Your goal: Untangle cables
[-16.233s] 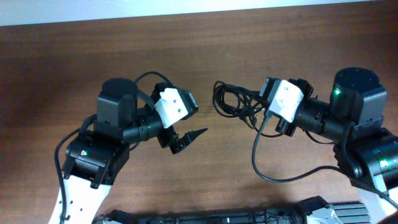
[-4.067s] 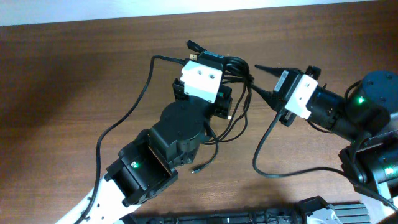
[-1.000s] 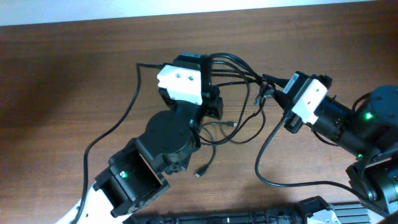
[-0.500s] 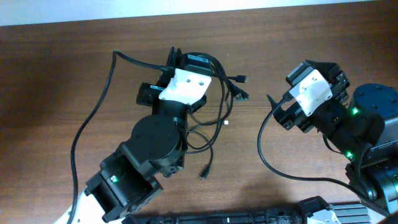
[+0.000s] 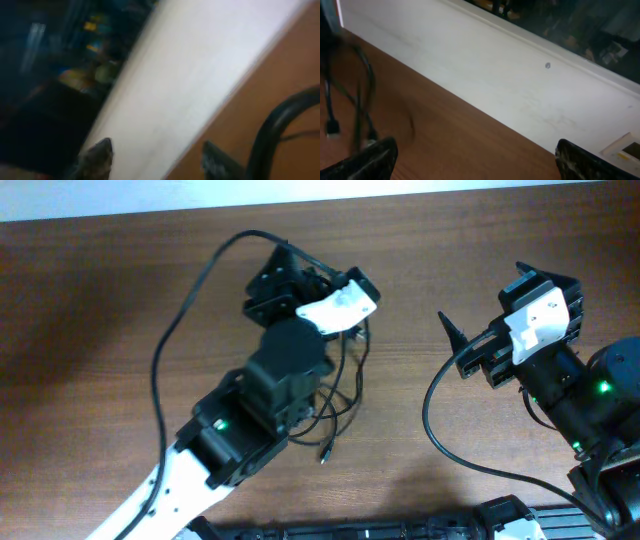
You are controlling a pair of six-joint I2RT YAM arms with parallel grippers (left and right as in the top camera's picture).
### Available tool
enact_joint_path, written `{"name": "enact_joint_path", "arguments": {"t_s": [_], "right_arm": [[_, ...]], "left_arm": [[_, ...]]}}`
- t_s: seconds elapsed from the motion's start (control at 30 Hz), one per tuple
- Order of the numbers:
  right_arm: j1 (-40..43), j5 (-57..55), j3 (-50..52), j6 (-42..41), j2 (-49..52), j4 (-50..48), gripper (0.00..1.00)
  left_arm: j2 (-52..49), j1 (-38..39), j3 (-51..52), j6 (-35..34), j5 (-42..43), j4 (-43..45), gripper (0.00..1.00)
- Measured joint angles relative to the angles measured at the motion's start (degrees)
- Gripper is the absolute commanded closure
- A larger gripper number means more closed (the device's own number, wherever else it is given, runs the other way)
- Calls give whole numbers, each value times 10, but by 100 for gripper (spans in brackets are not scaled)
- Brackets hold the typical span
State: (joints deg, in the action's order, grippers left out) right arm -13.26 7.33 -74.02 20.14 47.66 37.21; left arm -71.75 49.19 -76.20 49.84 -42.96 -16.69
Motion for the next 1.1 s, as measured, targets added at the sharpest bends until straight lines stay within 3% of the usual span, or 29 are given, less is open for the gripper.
{"name": "enact_joint_path", "arguments": {"t_s": [0.23,0.43,0.5,0.63,0.8,0.93,1.1], "right_arm": [[0,0,0,-5,0,0,1],[0,0,0,-5,0,0,1],[0,0,0,-5,0,1,1],[0,0,0,-5,0,26,2],[0,0,0,-41,18,78,1],[0,2,0,-118,93,85,1],[0,79,0,-165,238,80,1]], "left_arm": [[-75,-1,-5,-173,86,-224,1],[-72,-50,-7,-223,256,-383,1],[-71,-75,-7,-225,317,-404,1],[-68,-107,-7,-236,355,-412,1],[-9,-229,-7,-344,370,-412,1],[68,-330,-7,-391,370,-412,1],[111,-358,-7,-403,370,-412,1]]}}
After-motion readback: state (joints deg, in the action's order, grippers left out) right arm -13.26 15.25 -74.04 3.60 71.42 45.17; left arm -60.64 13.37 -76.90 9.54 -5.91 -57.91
